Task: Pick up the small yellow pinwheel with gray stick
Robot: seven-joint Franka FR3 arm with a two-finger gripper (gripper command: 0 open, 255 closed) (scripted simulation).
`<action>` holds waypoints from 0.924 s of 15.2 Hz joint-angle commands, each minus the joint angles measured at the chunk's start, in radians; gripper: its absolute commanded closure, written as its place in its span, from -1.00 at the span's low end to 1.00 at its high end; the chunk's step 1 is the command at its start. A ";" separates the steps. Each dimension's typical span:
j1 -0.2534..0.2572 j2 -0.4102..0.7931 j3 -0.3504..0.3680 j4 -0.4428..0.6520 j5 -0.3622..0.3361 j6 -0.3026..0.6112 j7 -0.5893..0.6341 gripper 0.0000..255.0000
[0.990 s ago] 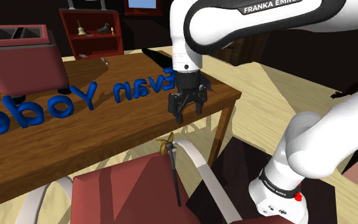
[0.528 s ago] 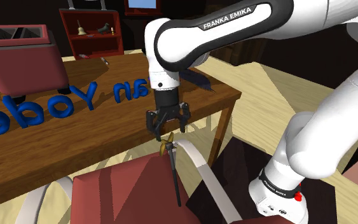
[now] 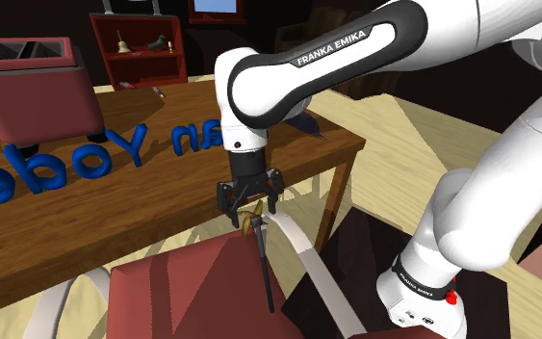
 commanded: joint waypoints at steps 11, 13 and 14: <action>-0.009 0.029 0.005 -0.026 -0.003 0.047 0.000 1.00; -0.013 0.016 0.005 -0.011 -0.003 0.019 0.005 1.00; -0.015 0.009 0.005 -0.003 -0.003 0.005 0.007 1.00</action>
